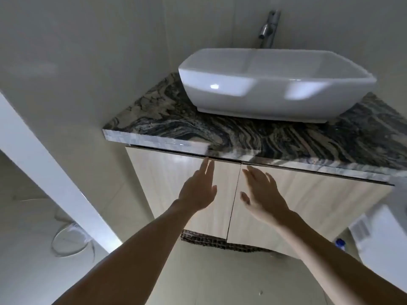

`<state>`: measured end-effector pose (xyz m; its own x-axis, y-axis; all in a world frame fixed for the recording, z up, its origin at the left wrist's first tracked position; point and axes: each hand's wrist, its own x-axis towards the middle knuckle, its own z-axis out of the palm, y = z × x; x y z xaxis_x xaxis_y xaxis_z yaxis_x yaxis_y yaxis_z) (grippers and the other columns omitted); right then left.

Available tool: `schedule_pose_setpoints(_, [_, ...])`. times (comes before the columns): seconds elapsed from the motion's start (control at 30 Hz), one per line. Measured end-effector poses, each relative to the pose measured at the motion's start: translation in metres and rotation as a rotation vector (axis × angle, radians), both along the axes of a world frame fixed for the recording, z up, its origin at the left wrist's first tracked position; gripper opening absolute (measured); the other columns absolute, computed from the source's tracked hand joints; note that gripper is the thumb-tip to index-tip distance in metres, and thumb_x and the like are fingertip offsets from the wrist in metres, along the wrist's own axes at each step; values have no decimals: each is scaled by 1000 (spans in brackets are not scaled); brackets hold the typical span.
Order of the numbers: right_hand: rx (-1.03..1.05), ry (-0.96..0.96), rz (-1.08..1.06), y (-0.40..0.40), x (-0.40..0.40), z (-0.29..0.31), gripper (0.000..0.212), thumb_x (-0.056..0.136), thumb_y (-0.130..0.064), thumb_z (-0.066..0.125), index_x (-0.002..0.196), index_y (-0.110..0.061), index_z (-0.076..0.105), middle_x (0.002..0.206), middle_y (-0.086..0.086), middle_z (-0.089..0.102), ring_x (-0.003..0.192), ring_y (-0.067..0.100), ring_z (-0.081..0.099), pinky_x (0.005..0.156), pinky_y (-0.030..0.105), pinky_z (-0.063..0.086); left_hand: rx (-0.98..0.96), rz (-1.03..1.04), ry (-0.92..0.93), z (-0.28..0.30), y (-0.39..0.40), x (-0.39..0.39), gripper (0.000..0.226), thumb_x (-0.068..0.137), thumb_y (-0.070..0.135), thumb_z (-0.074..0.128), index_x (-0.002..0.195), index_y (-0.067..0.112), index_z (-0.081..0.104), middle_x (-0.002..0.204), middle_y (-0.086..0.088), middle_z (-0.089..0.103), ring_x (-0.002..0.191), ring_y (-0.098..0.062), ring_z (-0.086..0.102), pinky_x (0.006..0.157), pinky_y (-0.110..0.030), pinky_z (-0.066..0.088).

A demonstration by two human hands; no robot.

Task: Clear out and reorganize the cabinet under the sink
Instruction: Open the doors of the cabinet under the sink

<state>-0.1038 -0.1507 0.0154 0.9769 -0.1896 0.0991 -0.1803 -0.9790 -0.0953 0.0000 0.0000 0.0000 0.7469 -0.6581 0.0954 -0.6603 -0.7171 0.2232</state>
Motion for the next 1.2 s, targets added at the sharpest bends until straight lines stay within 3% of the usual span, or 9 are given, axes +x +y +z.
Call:
schedule_pose_setpoints(0.07, [-86,-172,8,-2,13,-22,65,83,-25,66,138,-2,40,143,13,43,136,24,39,113,45,26,-64,10,-89,-17,-3,6,75,97,29,46,153,13,-1,161,-5,-11,123,-26,50,92,-34,47])
schedule_pose_setpoints(0.17, [-236,-339,69,-9,39,-47,76,62,-23,81,128,3,52,124,15,62,118,26,59,101,52,42,-128,4,-268,-49,-11,28,76,96,30,48,153,14,1,161,-8,-6,134,-28,41,99,-33,44])
schedule_pose_setpoints(0.27, [-363,-476,109,-15,55,-67,79,56,-22,83,126,3,54,124,16,62,118,28,60,99,59,39,-256,7,-450,-83,-20,47,80,89,30,59,152,10,13,160,-13,11,144,-31,26,105,-42,43])
schedule_pose_setpoints(0.43, [-496,-517,62,-15,74,-83,68,72,-25,73,132,-7,46,129,6,56,127,23,50,109,58,22,-399,42,-625,-118,-36,67,92,78,41,71,149,8,23,156,-16,24,136,-33,40,98,-44,47])
schedule_pose_setpoints(0.6, [-427,-395,-12,0,71,-71,64,84,-32,65,138,-15,34,138,-2,45,136,17,36,116,53,2,-492,49,-527,-134,-40,52,97,81,41,69,152,7,12,160,-16,6,136,-32,38,107,-39,38])
schedule_pose_setpoints(0.8, [-416,-324,-39,9,74,-55,50,84,-30,63,126,-13,44,127,1,51,126,21,45,115,52,11,-320,-10,-388,-157,-28,36,107,85,54,59,150,16,-18,157,-9,-26,148,-30,-7,120,-44,6])
schedule_pose_setpoints(0.97, [-416,-408,-52,17,75,-63,33,87,-17,52,119,-12,46,119,8,51,118,26,49,113,52,16,-273,32,-236,-183,-19,18,122,80,59,62,138,13,-35,149,-12,-39,145,-31,-20,117,-43,-5])
schedule_pose_setpoints(1.07, [-341,-405,-12,22,68,-59,32,87,-22,57,114,-13,43,109,8,51,95,28,56,87,41,45,-303,37,-216,-181,-13,4,124,79,61,62,136,11,-36,145,-12,-42,144,-32,-21,118,-45,-5])
schedule_pose_setpoints(1.2, [-196,-308,27,28,46,-56,24,84,-26,63,94,-9,48,79,3,49,72,23,53,51,28,34,-317,29,-196,-187,-4,-18,123,76,67,60,147,12,-23,152,-14,-34,145,-34,-16,117,-45,-5])
